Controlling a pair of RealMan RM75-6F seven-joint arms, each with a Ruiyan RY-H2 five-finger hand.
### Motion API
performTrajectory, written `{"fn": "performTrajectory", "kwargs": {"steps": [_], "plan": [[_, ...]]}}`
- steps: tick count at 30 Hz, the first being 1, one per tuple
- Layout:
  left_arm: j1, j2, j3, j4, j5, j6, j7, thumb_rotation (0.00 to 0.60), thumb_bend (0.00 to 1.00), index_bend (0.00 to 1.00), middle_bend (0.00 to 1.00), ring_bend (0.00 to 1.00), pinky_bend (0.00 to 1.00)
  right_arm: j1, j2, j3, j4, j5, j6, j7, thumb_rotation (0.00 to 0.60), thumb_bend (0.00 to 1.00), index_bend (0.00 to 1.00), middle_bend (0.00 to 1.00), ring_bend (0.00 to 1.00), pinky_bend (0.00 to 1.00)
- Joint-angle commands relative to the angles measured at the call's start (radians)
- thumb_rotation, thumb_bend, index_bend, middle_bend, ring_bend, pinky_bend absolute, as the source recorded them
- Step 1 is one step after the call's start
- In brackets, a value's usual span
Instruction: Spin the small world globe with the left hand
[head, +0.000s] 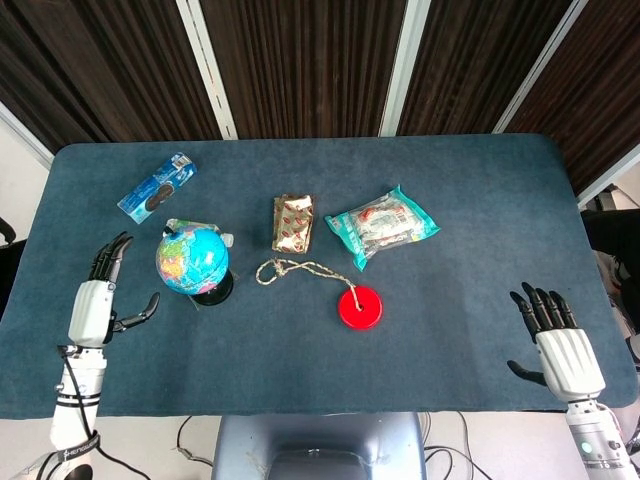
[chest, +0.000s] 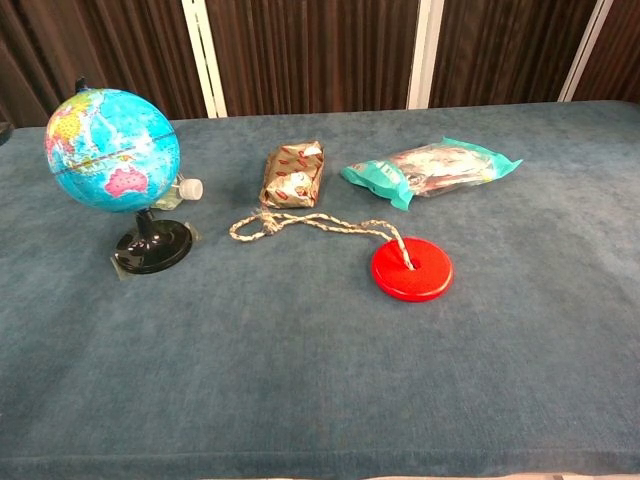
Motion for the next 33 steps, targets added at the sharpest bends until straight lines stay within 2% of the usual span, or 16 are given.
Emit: {"fn": "performTrajectory", "kwargs": {"steps": [1,9,19,33], "plan": [[-0.034,-0.041,-0.015,0.037,-0.033,-0.027,0.055,0.532,0.31,0.00,0.00,0.00,0.03,-0.001,0.001,0.000,0.000,0.000,0.002,0.002,0.600,0.15,0.00,0.00,0.00,0.00],[-0.073,-0.091,-0.025,0.081,-0.068,-0.054,0.084,0.531,0.31,0.00,0.00,0.00,0.03,-0.003,0.006,0.002,0.001,0.006,0.006,0.010,0.600,0.15,0.00,0.00,0.00,0.00],[-0.097,-0.107,-0.016,0.057,-0.063,-0.060,0.110,0.534,0.31,0.00,0.00,0.00,0.03,-0.001,0.008,0.001,0.001,0.006,0.006,0.014,0.600,0.15,0.00,0.00,0.00,0.00],[-0.128,-0.136,-0.027,0.111,-0.101,-0.075,0.164,0.532,0.31,0.00,0.00,0.00,0.03,-0.005,0.015,0.003,0.002,0.010,0.014,0.026,0.600,0.15,0.00,0.00,0.00,0.00]]}}
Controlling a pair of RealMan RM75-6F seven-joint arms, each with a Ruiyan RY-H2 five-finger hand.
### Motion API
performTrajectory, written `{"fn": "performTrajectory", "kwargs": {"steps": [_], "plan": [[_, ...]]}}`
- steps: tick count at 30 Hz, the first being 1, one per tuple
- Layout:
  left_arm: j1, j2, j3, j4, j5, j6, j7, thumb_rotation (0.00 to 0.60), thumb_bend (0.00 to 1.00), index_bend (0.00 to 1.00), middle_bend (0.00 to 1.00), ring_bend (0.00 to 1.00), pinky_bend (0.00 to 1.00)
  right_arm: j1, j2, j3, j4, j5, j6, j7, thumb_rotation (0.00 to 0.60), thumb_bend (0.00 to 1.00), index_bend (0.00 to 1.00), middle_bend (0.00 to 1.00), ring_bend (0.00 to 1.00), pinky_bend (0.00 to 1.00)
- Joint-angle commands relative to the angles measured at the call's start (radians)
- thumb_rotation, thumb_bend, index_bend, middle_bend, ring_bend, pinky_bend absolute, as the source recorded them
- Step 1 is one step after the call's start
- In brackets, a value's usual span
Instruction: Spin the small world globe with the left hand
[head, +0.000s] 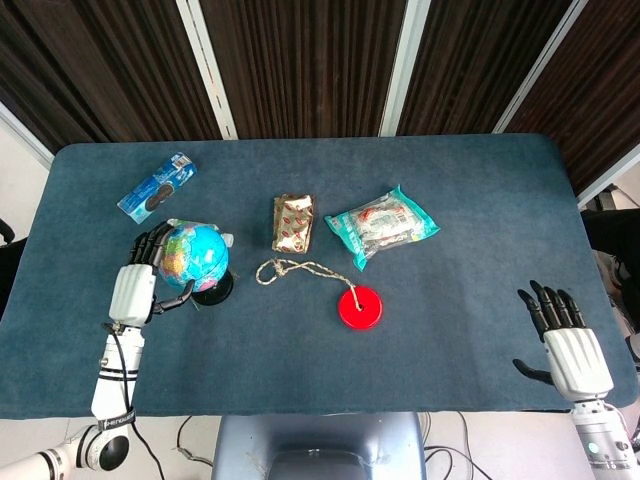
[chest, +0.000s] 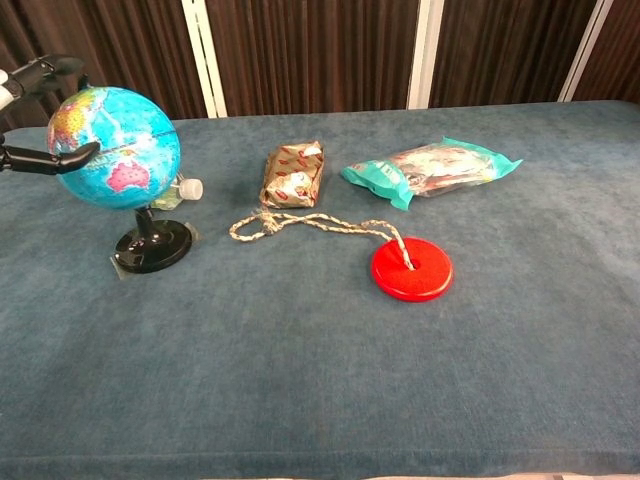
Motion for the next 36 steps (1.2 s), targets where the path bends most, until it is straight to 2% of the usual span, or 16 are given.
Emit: {"fn": "performTrajectory", "kwargs": {"steps": [1,15,36], "plan": [[0.001,0.000,0.000,0.000,-0.004,0.004,0.001,0.529,0.31,0.00,0.00,0.00,0.03,-0.001,0.000,0.000,0.000,0.000,0.002,0.000,0.600,0.15,0.00,0.00,0.00,0.00],[0.018,0.019,0.006,-0.005,-0.029,0.013,0.002,0.535,0.31,0.00,0.00,0.00,0.03,-0.002,0.000,-0.002,-0.001,-0.004,0.004,0.000,0.600,0.15,0.00,0.00,0.00,0.00],[0.015,0.017,-0.009,0.061,-0.097,-0.028,-0.015,0.536,0.31,0.00,0.00,0.00,0.03,-0.002,-0.004,-0.002,-0.001,-0.003,0.005,-0.010,0.600,0.15,0.00,0.00,0.00,0.00]]}}
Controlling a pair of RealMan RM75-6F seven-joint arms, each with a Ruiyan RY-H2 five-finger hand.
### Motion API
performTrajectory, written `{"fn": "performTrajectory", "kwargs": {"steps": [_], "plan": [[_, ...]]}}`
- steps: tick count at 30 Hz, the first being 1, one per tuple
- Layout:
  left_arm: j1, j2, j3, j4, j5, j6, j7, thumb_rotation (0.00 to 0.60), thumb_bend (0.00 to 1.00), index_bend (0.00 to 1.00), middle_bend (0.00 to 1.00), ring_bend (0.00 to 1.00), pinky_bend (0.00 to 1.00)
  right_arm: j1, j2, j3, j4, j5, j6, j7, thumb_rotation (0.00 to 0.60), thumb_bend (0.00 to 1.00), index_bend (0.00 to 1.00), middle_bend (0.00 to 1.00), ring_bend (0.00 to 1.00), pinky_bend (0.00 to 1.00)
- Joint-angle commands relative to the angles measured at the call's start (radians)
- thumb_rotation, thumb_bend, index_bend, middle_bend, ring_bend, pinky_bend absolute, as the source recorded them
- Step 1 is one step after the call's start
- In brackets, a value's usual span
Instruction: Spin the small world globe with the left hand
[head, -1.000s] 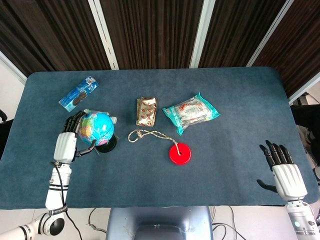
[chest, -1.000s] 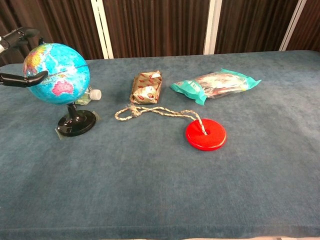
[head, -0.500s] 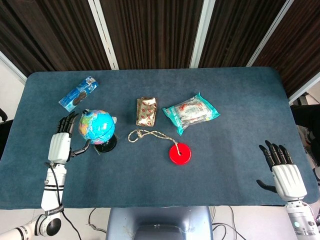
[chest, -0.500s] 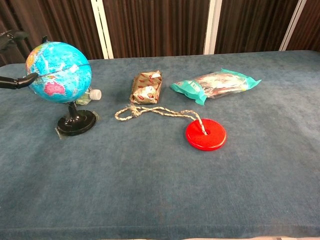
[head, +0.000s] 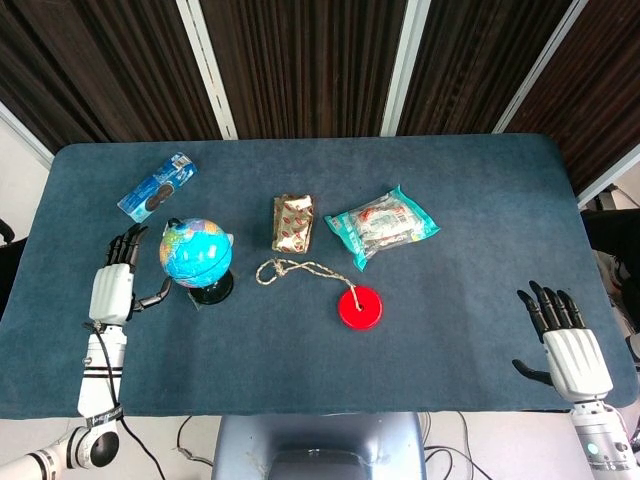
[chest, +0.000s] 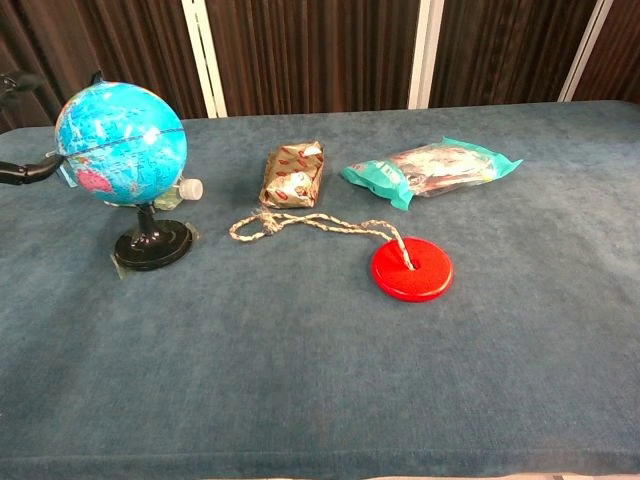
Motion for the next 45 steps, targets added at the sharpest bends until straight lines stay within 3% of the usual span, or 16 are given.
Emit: {"fn": "performTrajectory", "kwargs": {"steps": [1,10,14,26,29,34,45], "plan": [[-0.003,-0.001,-0.005,0.009,-0.013,-0.012,-0.006,0.535,0.31,0.00,0.00,0.00,0.03,0.000,0.000,0.000,0.000,0.000,0.001,0.000,0.600,0.15,0.00,0.00,0.00,0.00],[-0.005,0.015,-0.012,0.034,-0.031,-0.035,-0.030,0.534,0.31,0.00,0.00,0.00,0.04,-0.001,-0.002,0.000,0.000,0.000,0.003,-0.004,0.600,0.15,0.00,0.00,0.00,0.00],[0.022,0.058,-0.010,0.008,-0.019,-0.023,-0.100,0.552,0.32,0.00,0.00,0.00,0.04,-0.003,0.000,0.000,-0.001,0.000,0.006,0.001,0.600,0.15,0.00,0.00,0.00,0.00],[0.109,0.159,0.056,-0.131,0.148,0.104,-0.327,0.541,0.32,0.00,0.00,0.00,0.04,-0.003,0.005,-0.005,-0.002,-0.014,0.009,0.014,0.600,0.15,0.00,0.00,0.00,0.00],[0.100,0.137,0.058,-0.127,0.189,0.135,-0.300,0.544,0.32,0.00,0.00,0.00,0.04,-0.003,0.005,-0.005,-0.002,-0.014,0.007,0.014,0.600,0.15,0.00,0.00,0.00,0.00],[0.060,0.080,0.049,-0.108,0.193,0.115,-0.245,0.495,0.32,0.00,0.00,0.00,0.03,-0.001,0.007,-0.006,-0.002,-0.015,0.003,0.018,0.600,0.15,0.00,0.00,0.00,0.00],[-0.003,-0.050,0.021,-0.052,0.180,0.133,-0.003,0.449,0.31,0.00,0.00,0.00,0.01,-0.003,0.015,-0.003,0.002,-0.012,0.009,0.035,0.600,0.15,0.00,0.00,0.00,0.00]]}}
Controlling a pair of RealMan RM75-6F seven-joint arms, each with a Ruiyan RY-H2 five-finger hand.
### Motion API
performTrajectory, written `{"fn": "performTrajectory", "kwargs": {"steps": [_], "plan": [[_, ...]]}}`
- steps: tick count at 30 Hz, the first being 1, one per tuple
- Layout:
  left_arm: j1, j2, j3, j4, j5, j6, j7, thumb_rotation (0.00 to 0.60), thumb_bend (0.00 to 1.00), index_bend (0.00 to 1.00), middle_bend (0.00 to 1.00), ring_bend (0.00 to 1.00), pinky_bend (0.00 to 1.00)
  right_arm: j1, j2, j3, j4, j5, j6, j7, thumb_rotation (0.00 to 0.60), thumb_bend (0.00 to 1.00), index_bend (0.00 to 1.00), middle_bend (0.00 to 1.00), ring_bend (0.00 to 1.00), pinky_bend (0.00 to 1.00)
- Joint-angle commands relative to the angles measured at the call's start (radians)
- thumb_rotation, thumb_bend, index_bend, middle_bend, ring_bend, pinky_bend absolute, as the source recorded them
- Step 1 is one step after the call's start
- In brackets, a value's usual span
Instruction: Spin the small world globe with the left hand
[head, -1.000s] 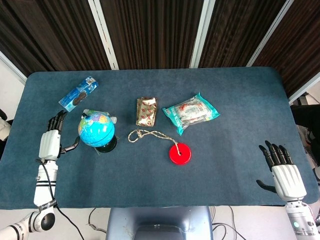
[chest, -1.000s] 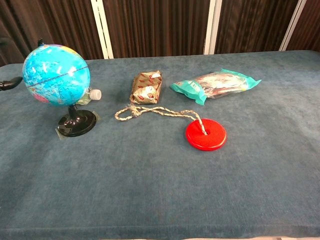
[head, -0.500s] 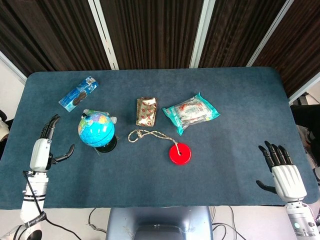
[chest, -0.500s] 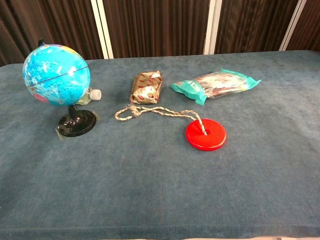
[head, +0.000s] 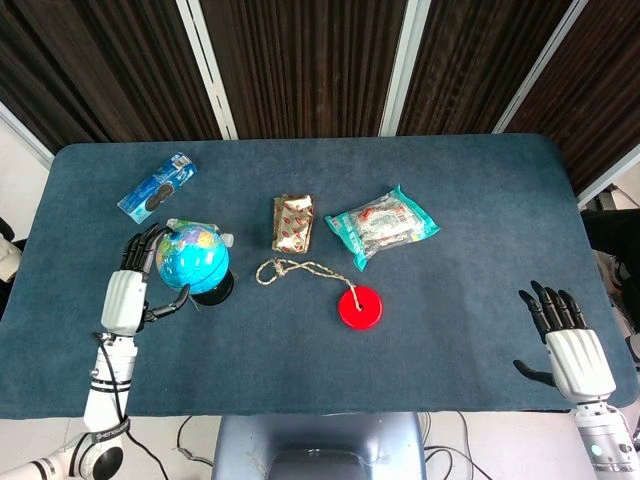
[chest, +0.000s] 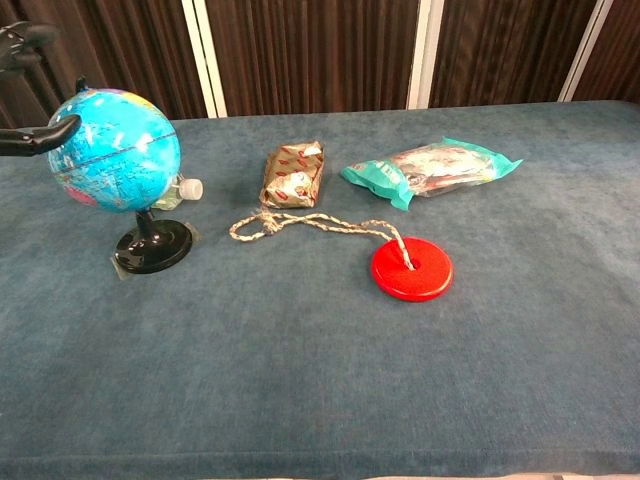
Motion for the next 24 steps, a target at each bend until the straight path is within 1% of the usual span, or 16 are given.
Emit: {"fn": "performTrajectory", "kwargs": {"steps": [1,12,24], "plan": [[-0.020,-0.042,-0.009,0.036,-0.007,0.009,0.058,0.448,0.31,0.00,0.00,0.00,0.01,-0.001,0.001,0.000,0.000,0.000,0.001,0.003,0.600,0.15,0.00,0.00,0.00,0.00],[-0.042,-0.074,-0.020,0.096,-0.056,-0.031,0.068,0.454,0.31,0.00,0.00,0.00,0.01,-0.002,0.003,0.000,0.000,-0.002,0.005,0.006,0.600,0.15,0.00,0.00,0.00,0.00],[-0.043,-0.075,-0.023,0.109,-0.090,-0.050,0.071,0.458,0.31,0.00,0.00,0.00,0.01,-0.003,0.004,0.000,-0.001,-0.002,0.005,0.007,0.600,0.15,0.00,0.00,0.00,0.00]]}}
